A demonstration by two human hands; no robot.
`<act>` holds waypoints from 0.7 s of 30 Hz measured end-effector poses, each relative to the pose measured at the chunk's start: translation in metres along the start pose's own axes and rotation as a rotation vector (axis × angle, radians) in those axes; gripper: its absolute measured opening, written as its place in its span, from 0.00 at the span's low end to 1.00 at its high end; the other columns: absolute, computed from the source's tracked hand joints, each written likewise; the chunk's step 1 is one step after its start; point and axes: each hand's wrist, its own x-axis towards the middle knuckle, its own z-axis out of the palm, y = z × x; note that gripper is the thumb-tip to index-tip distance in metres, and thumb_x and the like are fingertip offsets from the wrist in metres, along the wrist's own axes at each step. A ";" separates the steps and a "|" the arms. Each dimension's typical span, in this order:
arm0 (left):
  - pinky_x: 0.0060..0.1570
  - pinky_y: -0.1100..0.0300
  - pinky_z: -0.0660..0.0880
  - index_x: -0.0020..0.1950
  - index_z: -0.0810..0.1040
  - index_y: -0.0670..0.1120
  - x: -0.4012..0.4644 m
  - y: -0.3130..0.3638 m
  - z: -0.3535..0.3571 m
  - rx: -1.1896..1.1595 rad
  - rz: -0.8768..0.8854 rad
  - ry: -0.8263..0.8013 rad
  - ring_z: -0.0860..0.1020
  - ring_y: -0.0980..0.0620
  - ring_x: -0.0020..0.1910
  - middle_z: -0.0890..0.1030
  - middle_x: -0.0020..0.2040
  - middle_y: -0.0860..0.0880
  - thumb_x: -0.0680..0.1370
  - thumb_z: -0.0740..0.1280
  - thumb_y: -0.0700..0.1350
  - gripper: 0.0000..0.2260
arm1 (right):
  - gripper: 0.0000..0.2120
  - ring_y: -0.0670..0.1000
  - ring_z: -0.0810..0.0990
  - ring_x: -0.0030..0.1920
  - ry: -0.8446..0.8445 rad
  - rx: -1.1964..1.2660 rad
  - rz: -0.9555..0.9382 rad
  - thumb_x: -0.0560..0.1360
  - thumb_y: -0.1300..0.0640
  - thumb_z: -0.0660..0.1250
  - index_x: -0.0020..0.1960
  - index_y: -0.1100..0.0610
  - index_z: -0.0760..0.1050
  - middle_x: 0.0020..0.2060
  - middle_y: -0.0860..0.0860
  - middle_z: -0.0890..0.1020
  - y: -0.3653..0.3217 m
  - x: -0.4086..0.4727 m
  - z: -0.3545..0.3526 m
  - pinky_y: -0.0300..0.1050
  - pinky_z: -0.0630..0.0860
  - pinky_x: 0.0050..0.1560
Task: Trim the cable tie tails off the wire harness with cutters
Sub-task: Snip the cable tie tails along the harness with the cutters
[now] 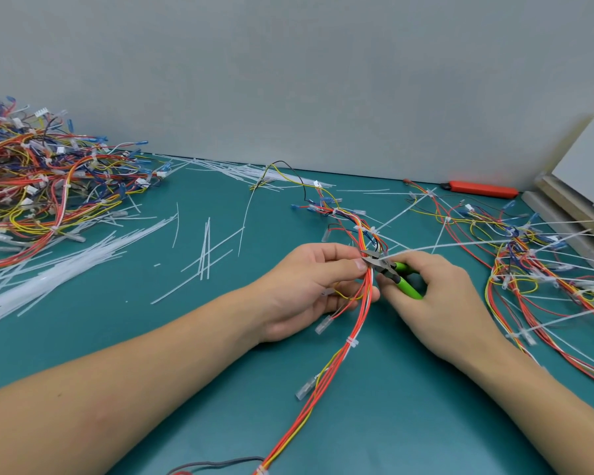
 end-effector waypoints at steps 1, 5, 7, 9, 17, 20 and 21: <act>0.44 0.60 0.78 0.63 0.75 0.39 0.000 0.000 0.000 0.001 0.000 -0.002 0.85 0.50 0.40 0.83 0.38 0.48 0.82 0.65 0.38 0.10 | 0.12 0.43 0.78 0.51 0.002 0.004 -0.004 0.74 0.56 0.74 0.49 0.38 0.80 0.48 0.31 0.81 0.000 0.000 0.000 0.38 0.72 0.51; 0.43 0.60 0.78 0.61 0.75 0.41 0.001 0.000 0.000 -0.001 0.002 0.001 0.85 0.50 0.40 0.83 0.37 0.49 0.82 0.65 0.38 0.08 | 0.12 0.44 0.78 0.51 -0.007 0.003 -0.007 0.74 0.56 0.73 0.49 0.39 0.81 0.45 0.33 0.82 0.001 0.001 0.000 0.39 0.72 0.51; 0.44 0.60 0.78 0.60 0.75 0.41 0.001 -0.001 0.000 -0.004 0.004 0.001 0.85 0.50 0.39 0.83 0.38 0.49 0.82 0.65 0.38 0.08 | 0.11 0.44 0.78 0.50 -0.010 -0.006 0.001 0.74 0.57 0.73 0.49 0.40 0.81 0.43 0.34 0.82 0.002 0.001 -0.001 0.37 0.71 0.50; 0.46 0.58 0.77 0.59 0.76 0.41 0.001 -0.001 0.000 0.001 0.006 -0.005 0.85 0.50 0.40 0.83 0.38 0.49 0.82 0.65 0.38 0.07 | 0.10 0.44 0.77 0.50 -0.008 -0.021 -0.001 0.73 0.57 0.73 0.49 0.42 0.81 0.42 0.35 0.82 0.002 0.001 -0.001 0.36 0.71 0.48; 0.44 0.60 0.78 0.60 0.76 0.41 0.000 -0.001 0.000 -0.006 0.009 -0.014 0.85 0.51 0.39 0.82 0.39 0.50 0.82 0.66 0.38 0.07 | 0.11 0.53 0.69 0.30 0.012 -0.095 0.035 0.72 0.46 0.65 0.40 0.54 0.71 0.28 0.49 0.72 0.002 -0.003 0.002 0.47 0.66 0.30; 0.44 0.60 0.78 0.58 0.77 0.42 0.000 0.000 0.000 -0.010 0.009 -0.014 0.85 0.50 0.40 0.82 0.39 0.50 0.82 0.66 0.38 0.06 | 0.12 0.53 0.69 0.30 0.009 -0.107 0.041 0.75 0.48 0.67 0.40 0.55 0.71 0.28 0.50 0.72 0.001 -0.004 0.002 0.46 0.65 0.30; 0.44 0.60 0.78 0.58 0.77 0.42 0.000 0.000 0.000 -0.011 0.009 -0.013 0.85 0.50 0.40 0.83 0.39 0.50 0.82 0.66 0.38 0.06 | 0.11 0.52 0.68 0.30 0.012 -0.093 0.049 0.75 0.49 0.69 0.40 0.54 0.72 0.28 0.49 0.72 0.001 -0.004 0.002 0.47 0.66 0.30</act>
